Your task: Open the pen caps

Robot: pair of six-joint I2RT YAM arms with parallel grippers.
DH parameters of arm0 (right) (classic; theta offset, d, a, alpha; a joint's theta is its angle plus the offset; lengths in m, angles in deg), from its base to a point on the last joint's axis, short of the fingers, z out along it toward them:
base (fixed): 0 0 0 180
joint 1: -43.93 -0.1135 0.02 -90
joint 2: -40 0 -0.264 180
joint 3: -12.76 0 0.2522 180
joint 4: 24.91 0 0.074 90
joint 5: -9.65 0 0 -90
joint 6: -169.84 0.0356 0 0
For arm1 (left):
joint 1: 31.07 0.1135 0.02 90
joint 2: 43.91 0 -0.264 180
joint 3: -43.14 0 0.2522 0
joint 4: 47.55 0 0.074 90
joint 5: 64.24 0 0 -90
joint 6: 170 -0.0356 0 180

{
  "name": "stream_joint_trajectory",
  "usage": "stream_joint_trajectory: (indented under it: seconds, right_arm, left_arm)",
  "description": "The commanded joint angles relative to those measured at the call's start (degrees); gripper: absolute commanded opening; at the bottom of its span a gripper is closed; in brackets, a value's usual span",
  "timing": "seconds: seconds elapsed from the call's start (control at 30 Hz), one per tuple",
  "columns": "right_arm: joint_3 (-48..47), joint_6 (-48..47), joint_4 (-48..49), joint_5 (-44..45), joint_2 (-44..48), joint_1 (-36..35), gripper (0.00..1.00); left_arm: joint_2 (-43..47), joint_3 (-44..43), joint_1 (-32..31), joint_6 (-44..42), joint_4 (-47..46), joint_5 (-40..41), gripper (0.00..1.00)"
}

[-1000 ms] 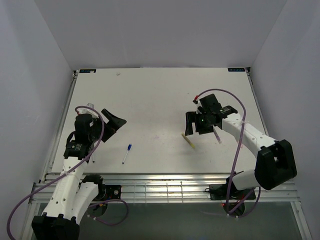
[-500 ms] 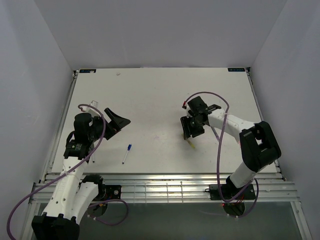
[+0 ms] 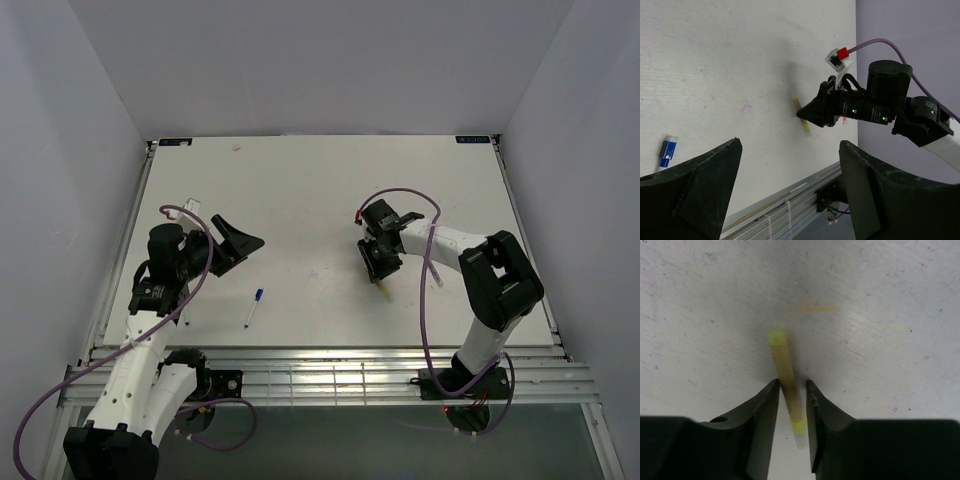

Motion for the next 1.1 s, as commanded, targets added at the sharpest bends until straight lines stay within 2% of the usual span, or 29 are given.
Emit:
stream_joint_trajectory:
  seconds: [0.0,0.03,0.07,0.1,0.2,0.27,0.33,0.37,0.4,0.47,0.53,0.6,0.67,0.77,1.07]
  right_arm:
    - [-1.6,0.0,1.2,4.0,-2.3,-1.9,0.31]
    - [-1.5,0.3,1.2,4.3,-2.6,-2.1,0.24]
    - [-1.4,0.6,1.3,5.0,-2.8,-2.6,0.13]
    - [-1.3,0.8,1.2,5.2,-3.1,-2.6,0.08]
    - [-0.9,2.1,2.4,5.3,-0.9,-2.6,0.08]
    - [-0.3,4.8,4.9,3.7,2.3,-2.6,0.08]
    - [0.5,7.3,7.5,-2.5,8.2,-2.6,0.08]
    - [1.0,10.6,9.1,-4.5,10.3,-2.5,0.08]
    - [1.3,12.3,12.4,-8.2,14.1,-2.5,0.08]
    - [3.1,15.8,16.8,-13.1,17.7,-2.3,0.08]
    - [4.1,20.8,22.0,-14.7,22.2,-2.2,0.08]
    - [5.6,24.6,25.4,-15.4,26.7,-2.2,0.08]
    - [8.8,27.6,29.0,-17.3,31.1,-2.1,0.08]
    - [12.7,33.1,38.0,-20.5,34.3,-2.1,0.08]
    - [16.0,35.7,40.3,-22.3,37.9,-2.1,0.08]
  left_arm:
    - [-0.2,-1.6,0.2,-1.0,-1.6,-1.8,0.73]
    - [-0.4,-1.4,0.2,-1.0,-2.0,-2.0,0.72]
    - [-0.6,-1.2,0.2,-1.0,-2.3,-3.1,0.70]
    - [-0.7,-1.2,0.2,-0.9,-2.9,-3.9,0.68]
    - [-1.3,0.5,0.2,-0.2,-7.8,-10.5,0.67]
    - [-1.6,2.9,-0.4,1.6,-15.5,-14.9,0.68]
    - [-2.2,3.9,-3.6,3.8,-20.8,-16.7,0.68]
    - [-2.8,4.1,-5.7,3.9,-23.0,-15.6,0.68]
    - [-3.8,3.8,-11.1,3.9,-23.9,-12.2,0.69]
    - [-8.9,2.3,-17.3,2.9,-25.5,-8.7,0.70]
    - [-14.0,-0.7,-24.8,2.1,-26.3,-4.7,0.71]
    - [-14.7,-0.7,-29.6,1.9,-27.5,-0.6,0.71]
    - [-14.4,0.2,-31.6,2.3,-30.5,3.1,0.71]
    - [-15.8,1.9,-34.5,3.0,-35.1,4.2,0.68]
    - [-20.7,2.1,-39.3,4.2,-40.8,5.7,0.50]
